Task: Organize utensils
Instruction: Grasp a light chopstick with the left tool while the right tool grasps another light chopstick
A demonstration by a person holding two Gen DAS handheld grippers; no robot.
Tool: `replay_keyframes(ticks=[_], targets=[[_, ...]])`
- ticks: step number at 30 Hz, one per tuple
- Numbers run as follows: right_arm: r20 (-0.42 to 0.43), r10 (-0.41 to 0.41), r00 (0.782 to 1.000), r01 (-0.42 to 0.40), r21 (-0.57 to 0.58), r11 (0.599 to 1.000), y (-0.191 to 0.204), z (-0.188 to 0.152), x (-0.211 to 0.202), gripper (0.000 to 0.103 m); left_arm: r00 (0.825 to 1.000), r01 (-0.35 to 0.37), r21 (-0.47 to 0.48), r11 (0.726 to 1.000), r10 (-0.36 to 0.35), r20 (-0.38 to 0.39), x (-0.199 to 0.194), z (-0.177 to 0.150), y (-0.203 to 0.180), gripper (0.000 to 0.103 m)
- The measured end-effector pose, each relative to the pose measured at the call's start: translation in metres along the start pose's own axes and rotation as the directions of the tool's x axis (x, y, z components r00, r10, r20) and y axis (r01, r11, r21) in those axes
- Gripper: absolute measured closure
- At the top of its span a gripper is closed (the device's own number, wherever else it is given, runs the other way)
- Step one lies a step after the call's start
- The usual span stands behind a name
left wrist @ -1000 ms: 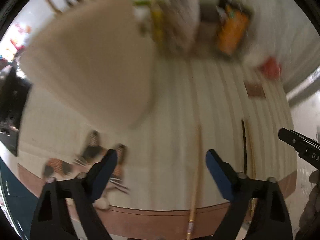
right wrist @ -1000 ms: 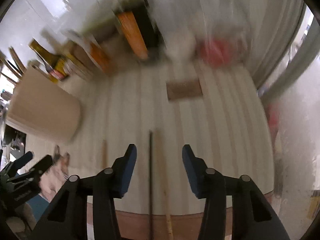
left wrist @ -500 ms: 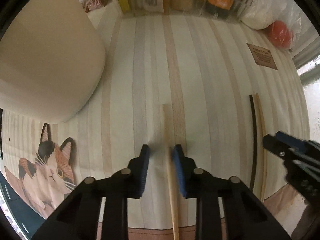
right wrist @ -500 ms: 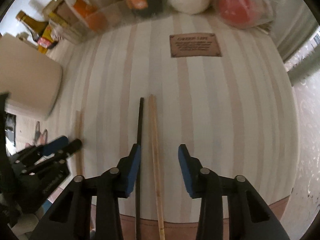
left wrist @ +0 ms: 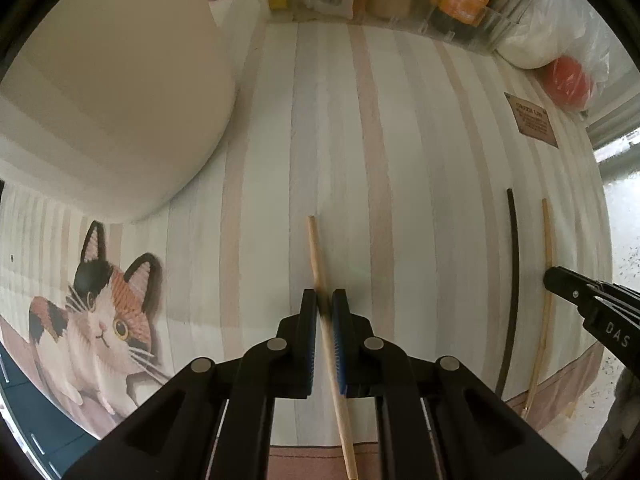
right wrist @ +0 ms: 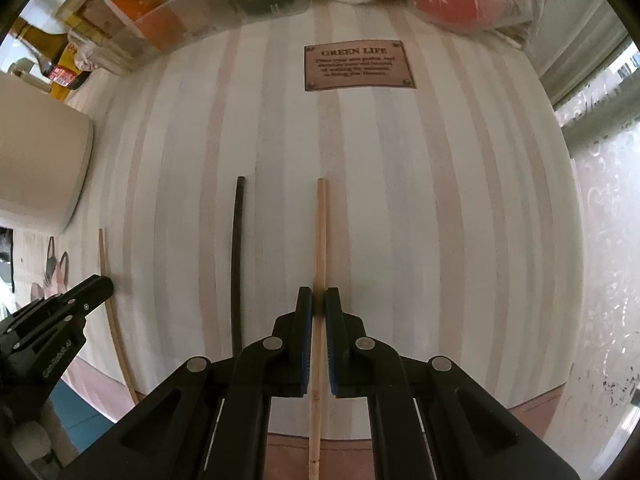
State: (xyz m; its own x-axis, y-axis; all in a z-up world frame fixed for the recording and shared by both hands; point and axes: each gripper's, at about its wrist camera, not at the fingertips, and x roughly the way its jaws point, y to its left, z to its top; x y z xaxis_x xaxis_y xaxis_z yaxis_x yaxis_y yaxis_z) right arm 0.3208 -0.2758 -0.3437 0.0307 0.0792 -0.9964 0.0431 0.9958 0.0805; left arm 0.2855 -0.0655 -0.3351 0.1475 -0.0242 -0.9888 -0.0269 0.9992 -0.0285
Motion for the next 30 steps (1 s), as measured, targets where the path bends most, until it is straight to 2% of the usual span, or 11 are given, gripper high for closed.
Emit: replay_keyframes(ticks=[11,30], targets=[[0.009,0.009,1.000,-0.009,0.030,0.999,0.009,0.013,-0.002,0.096,1.000,-0.001,0.012,1.000,0.001,-0.005,0.009,0.030,-0.015,0.095],[0.032,0.024,0.999,-0.025,0.043,0.999,-0.009,0.013,0.008,0.096,1.000,0.000,0.014,1.000,0.000,0.004,0.007,0.028,-0.018,0.098]])
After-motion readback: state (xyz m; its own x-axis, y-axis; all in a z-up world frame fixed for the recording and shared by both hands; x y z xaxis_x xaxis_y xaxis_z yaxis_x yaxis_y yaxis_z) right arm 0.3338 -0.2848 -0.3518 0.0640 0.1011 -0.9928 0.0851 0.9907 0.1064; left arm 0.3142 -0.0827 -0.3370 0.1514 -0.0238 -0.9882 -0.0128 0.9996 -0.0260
